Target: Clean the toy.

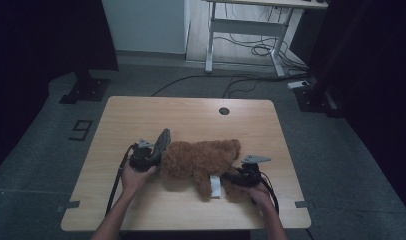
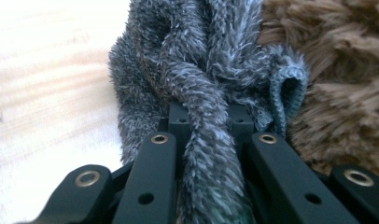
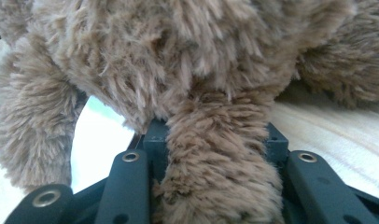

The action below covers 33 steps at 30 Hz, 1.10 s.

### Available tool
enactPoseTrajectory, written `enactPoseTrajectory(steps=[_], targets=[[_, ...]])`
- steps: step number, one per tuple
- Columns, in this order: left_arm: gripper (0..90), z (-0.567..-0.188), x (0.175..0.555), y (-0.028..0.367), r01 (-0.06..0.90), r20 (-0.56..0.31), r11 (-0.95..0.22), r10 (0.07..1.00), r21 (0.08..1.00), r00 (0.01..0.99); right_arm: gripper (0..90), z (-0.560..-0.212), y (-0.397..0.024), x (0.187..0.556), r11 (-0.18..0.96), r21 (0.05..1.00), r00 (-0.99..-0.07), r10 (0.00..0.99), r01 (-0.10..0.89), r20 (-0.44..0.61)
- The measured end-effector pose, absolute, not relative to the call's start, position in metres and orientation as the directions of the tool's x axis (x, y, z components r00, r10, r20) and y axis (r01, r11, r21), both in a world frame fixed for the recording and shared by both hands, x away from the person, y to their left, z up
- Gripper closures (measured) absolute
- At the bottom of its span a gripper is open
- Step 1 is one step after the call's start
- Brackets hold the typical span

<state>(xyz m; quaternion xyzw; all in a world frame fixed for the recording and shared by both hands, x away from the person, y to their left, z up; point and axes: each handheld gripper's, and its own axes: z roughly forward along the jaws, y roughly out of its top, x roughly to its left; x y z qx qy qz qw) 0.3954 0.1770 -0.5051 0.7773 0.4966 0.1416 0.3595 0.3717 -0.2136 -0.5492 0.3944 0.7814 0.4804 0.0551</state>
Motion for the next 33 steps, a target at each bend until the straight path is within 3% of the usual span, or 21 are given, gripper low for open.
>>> enactPoseTrajectory(steps=[8,13,18,25,33], targets=[[77.5,-0.445,0.394,0.169,0.562,-0.103,-0.242,0.853,0.791,0.511,58.4,-0.550,-0.216,0.377,0.220,0.797,-0.670,0.687,0.562,0.283],[77.1,-0.418,0.391,0.133,0.498,-0.069,-0.292,0.807,0.817,0.587,58.3,-0.549,-0.216,0.377,0.213,0.798,-0.661,0.696,0.563,0.281],[76.8,-0.427,0.401,0.110,0.529,-0.088,-0.311,0.796,0.790,0.599,58.1,-0.549,-0.217,0.376,0.212,0.800,-0.661,0.696,0.561,0.279],[77.2,-0.445,0.400,0.109,0.553,-0.105,-0.321,0.790,0.769,0.604,55.2,-0.549,-0.218,0.374,0.206,0.798,-0.655,0.700,0.566,0.284],[77.9,-0.457,0.379,0.109,0.522,-0.077,-0.341,0.778,0.782,0.624,39.2,-0.546,-0.226,0.368,0.221,0.787,-0.647,0.712,0.576,0.274]])
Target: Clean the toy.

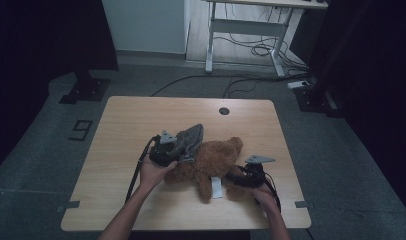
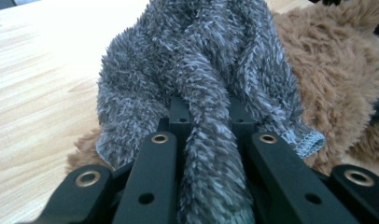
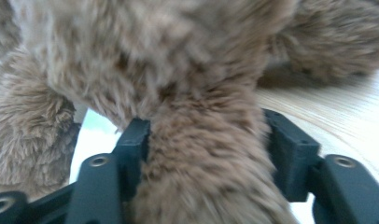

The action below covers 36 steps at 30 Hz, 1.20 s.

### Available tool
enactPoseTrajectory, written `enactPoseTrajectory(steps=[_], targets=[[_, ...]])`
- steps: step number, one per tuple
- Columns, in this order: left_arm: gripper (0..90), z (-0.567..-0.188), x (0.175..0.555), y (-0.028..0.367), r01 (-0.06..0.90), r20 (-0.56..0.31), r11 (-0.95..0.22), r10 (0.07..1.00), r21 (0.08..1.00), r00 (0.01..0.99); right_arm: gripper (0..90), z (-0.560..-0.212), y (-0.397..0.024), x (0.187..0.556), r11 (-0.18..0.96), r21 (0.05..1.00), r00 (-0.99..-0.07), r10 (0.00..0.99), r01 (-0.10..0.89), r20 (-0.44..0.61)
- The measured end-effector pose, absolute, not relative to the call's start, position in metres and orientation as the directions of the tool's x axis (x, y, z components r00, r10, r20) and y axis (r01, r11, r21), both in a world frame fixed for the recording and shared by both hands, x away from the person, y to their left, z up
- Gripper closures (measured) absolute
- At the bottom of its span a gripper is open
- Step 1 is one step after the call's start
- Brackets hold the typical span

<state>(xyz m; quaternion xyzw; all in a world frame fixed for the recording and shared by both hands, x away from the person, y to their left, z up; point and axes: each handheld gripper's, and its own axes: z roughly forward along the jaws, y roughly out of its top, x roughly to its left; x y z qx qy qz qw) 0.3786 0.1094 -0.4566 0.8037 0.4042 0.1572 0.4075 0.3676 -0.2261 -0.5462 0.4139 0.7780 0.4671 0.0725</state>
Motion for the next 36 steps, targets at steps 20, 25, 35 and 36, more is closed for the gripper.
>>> enactPoseTrajectory(steps=[20,25,35,36], targets=[[78.0,-0.472,0.344,0.111,0.466,-0.070,-0.331,0.751,0.820,0.656,24.3,-0.459,-0.231,0.388,0.109,0.876,-0.651,0.714,0.469,0.260],[77.9,-0.472,0.340,0.113,0.462,-0.077,-0.324,0.747,0.826,0.661,19.5,-0.465,-0.206,0.394,0.213,0.831,-0.692,0.675,0.514,0.255],[77.3,-0.475,0.328,0.116,0.445,-0.089,-0.310,0.730,0.840,0.677,23.6,-0.512,-0.207,0.380,0.225,0.774,-0.694,0.632,0.591,0.346],[77.3,-0.475,0.327,0.115,0.444,-0.089,-0.309,0.730,0.841,0.678,25.9,-0.513,-0.207,0.379,0.226,0.778,-0.697,0.631,0.586,0.342]])
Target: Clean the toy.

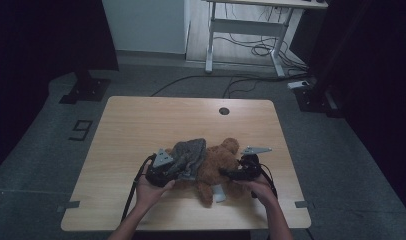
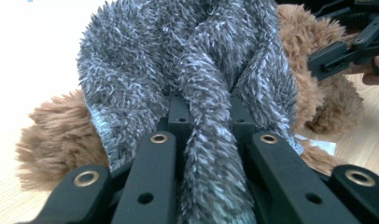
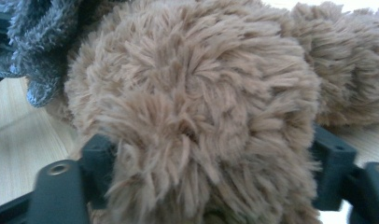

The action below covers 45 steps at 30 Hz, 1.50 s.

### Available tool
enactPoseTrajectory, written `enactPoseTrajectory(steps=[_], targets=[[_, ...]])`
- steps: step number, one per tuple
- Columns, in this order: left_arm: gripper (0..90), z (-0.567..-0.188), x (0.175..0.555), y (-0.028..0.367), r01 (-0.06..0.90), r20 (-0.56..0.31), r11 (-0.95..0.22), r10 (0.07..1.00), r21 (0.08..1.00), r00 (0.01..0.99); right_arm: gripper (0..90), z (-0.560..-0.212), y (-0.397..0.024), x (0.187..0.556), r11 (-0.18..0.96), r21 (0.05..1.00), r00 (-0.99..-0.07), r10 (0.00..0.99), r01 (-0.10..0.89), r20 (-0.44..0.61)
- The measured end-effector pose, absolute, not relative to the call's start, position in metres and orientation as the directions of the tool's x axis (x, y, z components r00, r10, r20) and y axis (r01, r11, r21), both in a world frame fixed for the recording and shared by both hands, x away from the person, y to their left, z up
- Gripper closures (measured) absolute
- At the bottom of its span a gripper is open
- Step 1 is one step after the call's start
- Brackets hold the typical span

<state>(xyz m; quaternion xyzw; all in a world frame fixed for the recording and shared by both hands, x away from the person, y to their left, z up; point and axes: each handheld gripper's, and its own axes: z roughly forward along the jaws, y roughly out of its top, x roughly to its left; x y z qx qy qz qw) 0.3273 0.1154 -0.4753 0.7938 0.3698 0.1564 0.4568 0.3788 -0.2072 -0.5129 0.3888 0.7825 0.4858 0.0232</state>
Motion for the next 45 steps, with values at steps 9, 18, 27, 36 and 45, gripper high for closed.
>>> enactPoseTrajectory(steps=[9,18,27,36,45], targets=[[76.6,-0.445,0.336,0.101,0.446,-0.077,-0.332,0.725,0.831,0.684,43.8,-0.521,-0.208,0.365,0.203,0.822,-0.712,0.633,0.532,0.305],[76.4,-0.423,0.373,0.015,0.446,-0.061,-0.386,0.697,0.808,0.715,46.1,-0.524,-0.204,0.354,0.209,0.854,-0.714,0.659,0.477,0.237],[76.6,-0.455,0.388,0.020,0.526,-0.106,-0.379,0.727,0.761,0.678,47.0,-0.526,-0.203,0.353,0.226,0.863,-0.718,0.666,0.451,0.201],[76.9,-0.452,0.372,0.078,0.515,-0.044,-0.382,0.770,0.767,0.636,47.2,-0.526,-0.203,0.352,0.217,0.862,-0.713,0.669,0.457,0.210],[76.9,-0.456,0.356,0.131,0.521,-0.052,-0.324,0.811,0.790,0.582,47.1,-0.527,-0.204,0.352,0.206,0.864,-0.710,0.670,0.460,0.218]])
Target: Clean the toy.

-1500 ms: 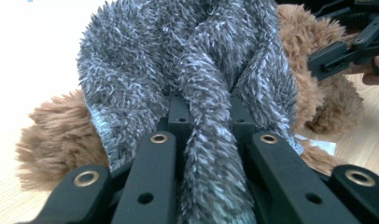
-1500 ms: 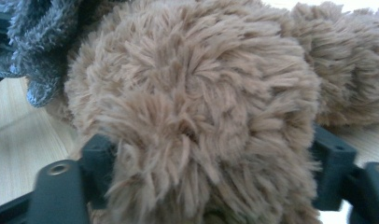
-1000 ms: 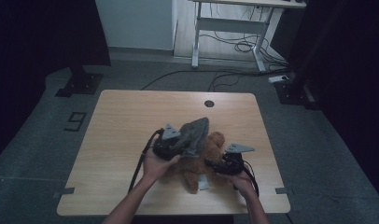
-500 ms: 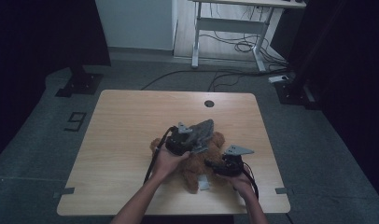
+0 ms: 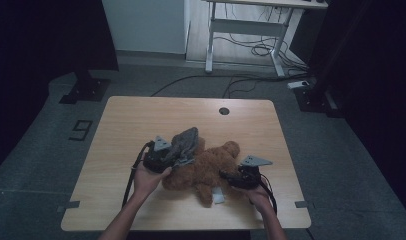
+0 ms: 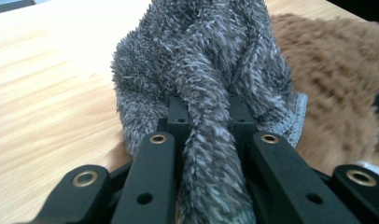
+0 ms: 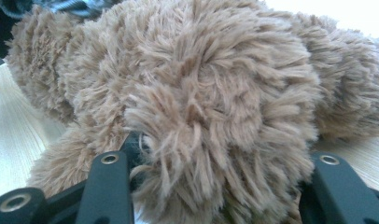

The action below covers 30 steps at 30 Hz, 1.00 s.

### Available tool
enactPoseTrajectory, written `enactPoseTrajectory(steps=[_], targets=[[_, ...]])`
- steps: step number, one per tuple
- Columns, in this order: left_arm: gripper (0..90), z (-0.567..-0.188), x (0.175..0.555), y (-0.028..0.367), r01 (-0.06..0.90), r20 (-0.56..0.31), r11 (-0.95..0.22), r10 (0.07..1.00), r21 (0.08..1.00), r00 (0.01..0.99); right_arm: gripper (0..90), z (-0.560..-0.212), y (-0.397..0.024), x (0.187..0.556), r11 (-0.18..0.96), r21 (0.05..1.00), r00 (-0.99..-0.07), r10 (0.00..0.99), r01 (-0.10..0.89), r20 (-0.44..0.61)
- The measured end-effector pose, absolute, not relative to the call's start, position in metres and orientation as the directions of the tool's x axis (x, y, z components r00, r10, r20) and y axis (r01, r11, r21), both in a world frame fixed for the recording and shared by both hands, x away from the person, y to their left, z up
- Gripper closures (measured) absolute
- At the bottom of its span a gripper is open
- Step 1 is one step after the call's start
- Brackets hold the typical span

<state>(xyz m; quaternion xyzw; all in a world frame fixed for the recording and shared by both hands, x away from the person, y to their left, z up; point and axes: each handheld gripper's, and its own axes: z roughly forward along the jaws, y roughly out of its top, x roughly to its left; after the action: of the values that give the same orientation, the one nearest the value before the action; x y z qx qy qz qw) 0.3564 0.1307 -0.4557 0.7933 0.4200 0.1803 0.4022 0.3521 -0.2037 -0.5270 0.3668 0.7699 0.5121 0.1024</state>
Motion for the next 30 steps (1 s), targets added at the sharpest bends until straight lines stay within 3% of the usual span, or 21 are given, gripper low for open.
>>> enactPoseTrajectory(steps=[7,17,30], targets=[[77.0,-0.476,0.346,0.164,0.567,-0.094,-0.265,0.846,0.780,0.525,47.2,-0.527,-0.204,0.352,0.201,0.863,-0.707,0.671,0.464,0.223],[77.2,-0.510,0.338,0.177,0.639,-0.159,-0.240,0.850,0.731,0.502,47.5,-0.528,-0.204,0.354,0.196,0.863,-0.702,0.676,0.467,0.226],[77.5,-0.478,0.389,0.157,0.620,-0.126,-0.247,0.860,0.744,0.494,48.3,-0.531,-0.211,0.366,0.124,0.868,-0.627,0.741,0.480,0.241]])
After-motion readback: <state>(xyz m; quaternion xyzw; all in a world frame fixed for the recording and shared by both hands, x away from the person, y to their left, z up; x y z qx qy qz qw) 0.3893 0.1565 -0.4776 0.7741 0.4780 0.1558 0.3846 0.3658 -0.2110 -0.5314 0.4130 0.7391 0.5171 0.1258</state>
